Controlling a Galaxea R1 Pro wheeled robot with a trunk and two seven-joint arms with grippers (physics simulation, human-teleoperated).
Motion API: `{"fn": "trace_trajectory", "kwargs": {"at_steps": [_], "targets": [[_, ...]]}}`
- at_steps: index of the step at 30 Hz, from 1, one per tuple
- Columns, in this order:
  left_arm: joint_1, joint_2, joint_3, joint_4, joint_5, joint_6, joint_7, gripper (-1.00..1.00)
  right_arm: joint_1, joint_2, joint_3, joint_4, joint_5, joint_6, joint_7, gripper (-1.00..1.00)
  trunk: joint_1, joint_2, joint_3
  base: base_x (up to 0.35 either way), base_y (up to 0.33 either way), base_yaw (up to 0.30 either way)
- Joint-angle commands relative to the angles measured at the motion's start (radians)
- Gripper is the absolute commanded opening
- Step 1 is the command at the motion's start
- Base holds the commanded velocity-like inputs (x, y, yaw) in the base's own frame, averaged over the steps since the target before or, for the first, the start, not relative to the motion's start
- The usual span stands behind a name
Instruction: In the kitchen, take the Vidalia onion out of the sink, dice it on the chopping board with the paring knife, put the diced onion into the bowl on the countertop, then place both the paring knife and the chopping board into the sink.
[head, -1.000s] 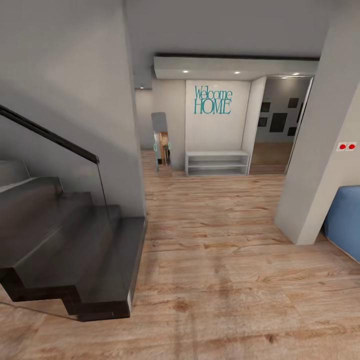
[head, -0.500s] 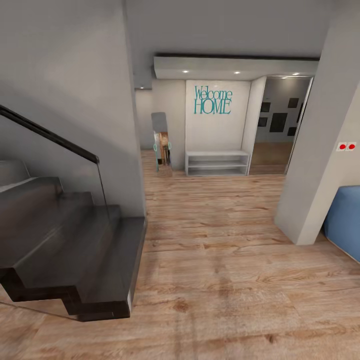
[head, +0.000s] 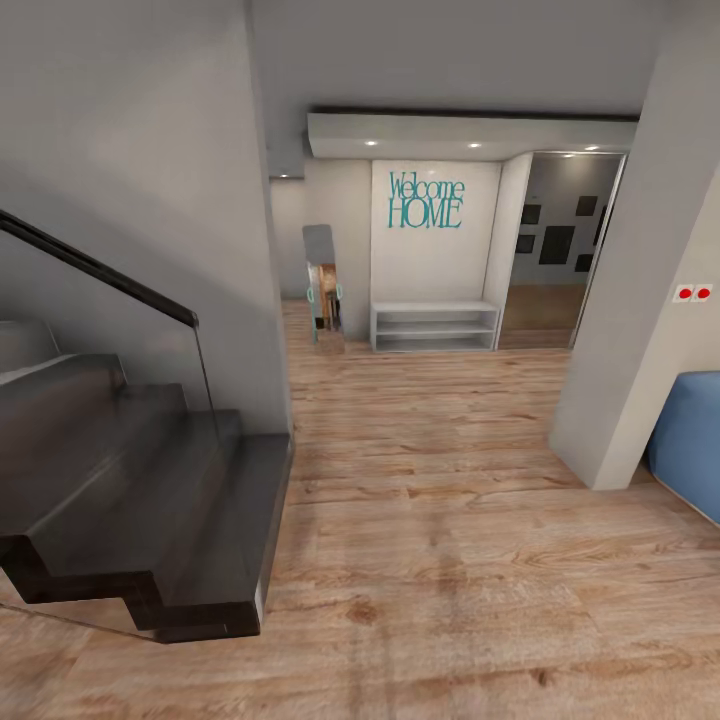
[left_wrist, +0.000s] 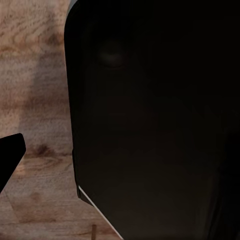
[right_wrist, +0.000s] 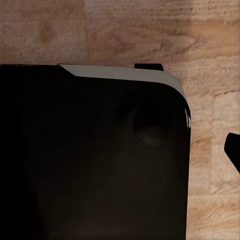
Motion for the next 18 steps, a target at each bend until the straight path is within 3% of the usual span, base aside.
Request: {"fn": "trace_trajectory", "kwargs": {"at_steps": [1, 18], "targets": [[0.000, 0.000, 0.000, -0.001, 0.000, 0.000, 0.000, 1.00, 0.000, 0.000, 0.000, 0.000, 0.000, -0.003, -0.001, 1.00, 0.000, 0.000, -0.001, 0.000, 0.000, 0.000], [0.000, 0.000, 0.000, -0.001, -0.001, 0.000, -0.001, 1.00, 0.000, 0.000, 0.001, 0.000, 0.000, -0.003, -0.001, 1.00, 0.000, 0.000, -0.001, 0.000, 0.000, 0.000]]}}
